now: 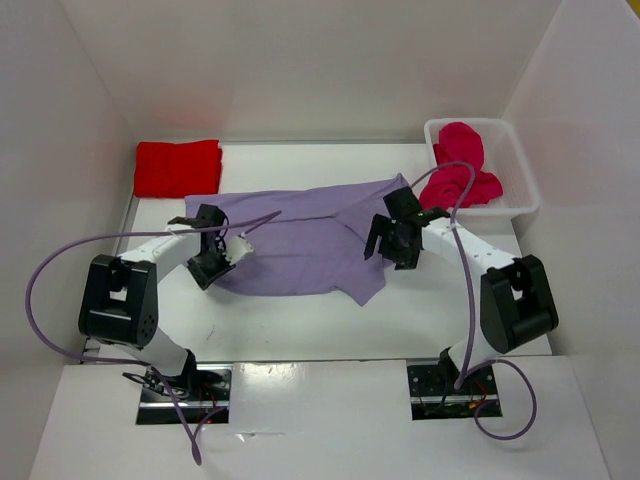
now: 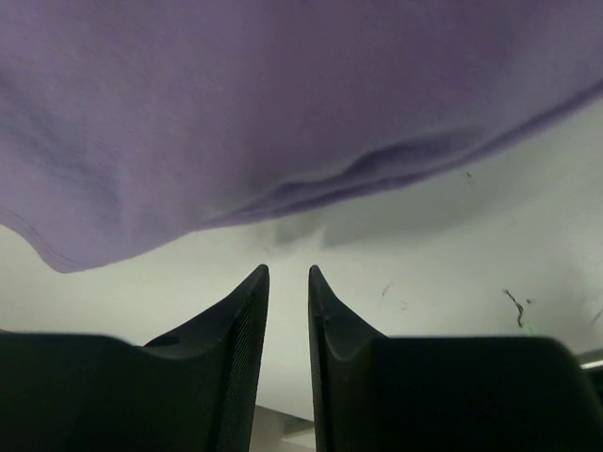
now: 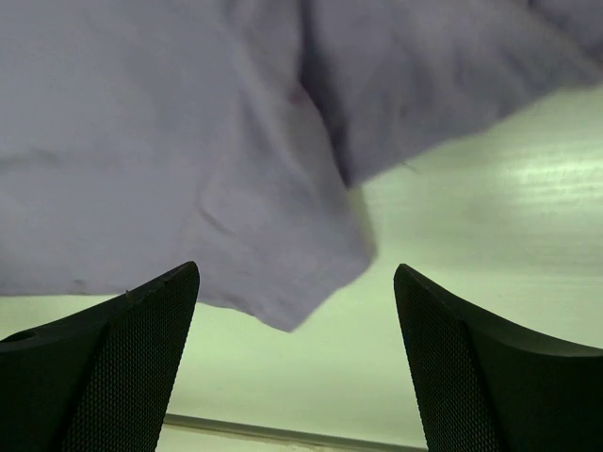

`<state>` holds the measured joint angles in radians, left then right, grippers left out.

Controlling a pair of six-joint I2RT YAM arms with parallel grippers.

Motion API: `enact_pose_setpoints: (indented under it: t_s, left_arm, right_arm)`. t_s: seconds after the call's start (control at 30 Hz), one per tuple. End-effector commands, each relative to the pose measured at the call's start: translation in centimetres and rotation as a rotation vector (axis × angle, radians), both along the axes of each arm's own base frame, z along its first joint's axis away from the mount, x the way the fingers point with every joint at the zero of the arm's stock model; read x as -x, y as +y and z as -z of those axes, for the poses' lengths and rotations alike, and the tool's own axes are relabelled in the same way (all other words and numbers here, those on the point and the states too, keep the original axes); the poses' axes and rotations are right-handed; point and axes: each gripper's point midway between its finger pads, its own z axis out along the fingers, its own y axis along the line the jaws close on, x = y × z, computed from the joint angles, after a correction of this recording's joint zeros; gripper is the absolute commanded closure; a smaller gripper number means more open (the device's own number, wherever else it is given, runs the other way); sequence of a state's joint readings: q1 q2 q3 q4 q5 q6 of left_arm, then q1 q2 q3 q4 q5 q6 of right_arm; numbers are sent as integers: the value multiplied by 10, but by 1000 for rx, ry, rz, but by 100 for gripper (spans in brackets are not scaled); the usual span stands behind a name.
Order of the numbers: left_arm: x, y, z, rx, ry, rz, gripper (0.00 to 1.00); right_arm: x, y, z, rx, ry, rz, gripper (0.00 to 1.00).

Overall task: Fold and stack the t-shirts
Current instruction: Grap the side of the flattened tshirt closest away from the robot with both arms

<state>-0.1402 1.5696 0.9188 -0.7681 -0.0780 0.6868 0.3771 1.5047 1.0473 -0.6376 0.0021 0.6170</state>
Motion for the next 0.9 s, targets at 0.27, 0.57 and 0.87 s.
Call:
enact_pose_setpoints:
  t_s: [0.27, 0.57, 0.87]
  left_arm:
    - [-26, 4, 19, -26, -117, -56, 67]
    - [-45, 5, 13, -35, -171, -60, 65]
    - [-39, 12, 1, 236, -64, -334, 63]
  right_arm:
    - [13, 10, 14, -47, 33, 11, 11]
    - [16, 8, 20, -40, 50, 11, 11]
    - [16, 9, 19, -43, 52, 20, 11]
